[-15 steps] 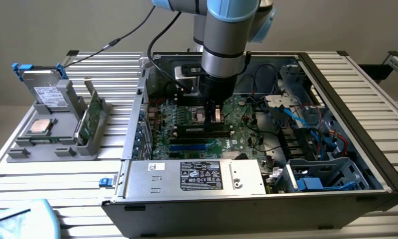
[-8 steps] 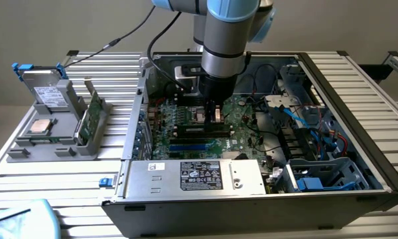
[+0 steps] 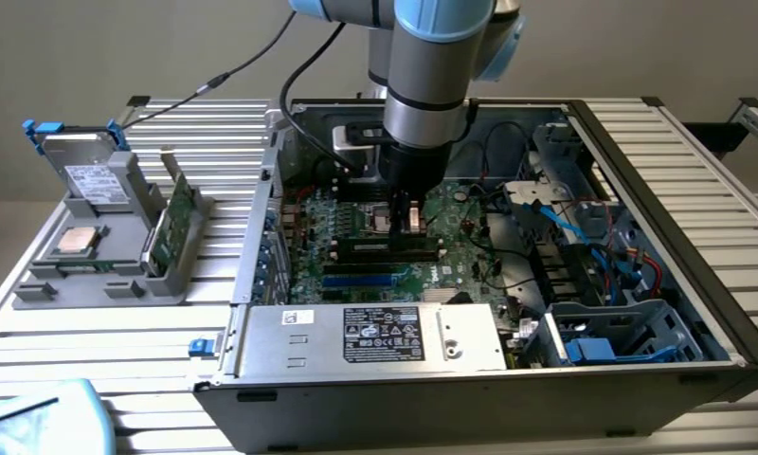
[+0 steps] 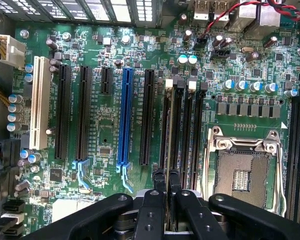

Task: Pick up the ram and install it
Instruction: 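Insert the ram into the slot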

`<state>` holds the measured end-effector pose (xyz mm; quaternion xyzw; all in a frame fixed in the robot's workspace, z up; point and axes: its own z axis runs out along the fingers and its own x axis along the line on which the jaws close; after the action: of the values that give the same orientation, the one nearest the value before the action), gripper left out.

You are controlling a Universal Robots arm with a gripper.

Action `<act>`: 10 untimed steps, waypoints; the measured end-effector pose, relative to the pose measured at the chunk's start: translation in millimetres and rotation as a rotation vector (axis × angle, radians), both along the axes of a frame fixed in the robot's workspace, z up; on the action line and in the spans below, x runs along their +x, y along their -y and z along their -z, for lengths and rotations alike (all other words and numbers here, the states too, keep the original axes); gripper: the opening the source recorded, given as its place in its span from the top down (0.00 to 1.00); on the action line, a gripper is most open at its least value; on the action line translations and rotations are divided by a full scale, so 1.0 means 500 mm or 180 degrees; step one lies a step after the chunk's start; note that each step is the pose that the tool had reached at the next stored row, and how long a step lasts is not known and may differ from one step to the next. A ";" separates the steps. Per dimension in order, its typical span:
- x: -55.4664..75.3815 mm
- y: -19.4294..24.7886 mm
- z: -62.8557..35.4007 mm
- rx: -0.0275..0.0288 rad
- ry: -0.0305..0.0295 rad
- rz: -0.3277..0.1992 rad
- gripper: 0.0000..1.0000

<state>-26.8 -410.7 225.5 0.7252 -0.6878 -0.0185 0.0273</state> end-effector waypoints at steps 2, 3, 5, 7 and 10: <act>0.000 0.0000 0.000 0.0000 0.0000 0.0006 0.86; 0.000 0.0000 0.000 0.0000 0.0000 0.0006 0.86; 0.000 0.0001 0.000 -0.0001 0.0000 0.0006 0.86; 0.000 0.0021 0.000 -0.0001 -0.0001 0.0006 0.86; 0.000 0.0026 0.000 -0.0001 -0.0001 0.0007 0.86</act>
<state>-26.5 -412.0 225.5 0.7245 -0.6885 -0.0185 0.0275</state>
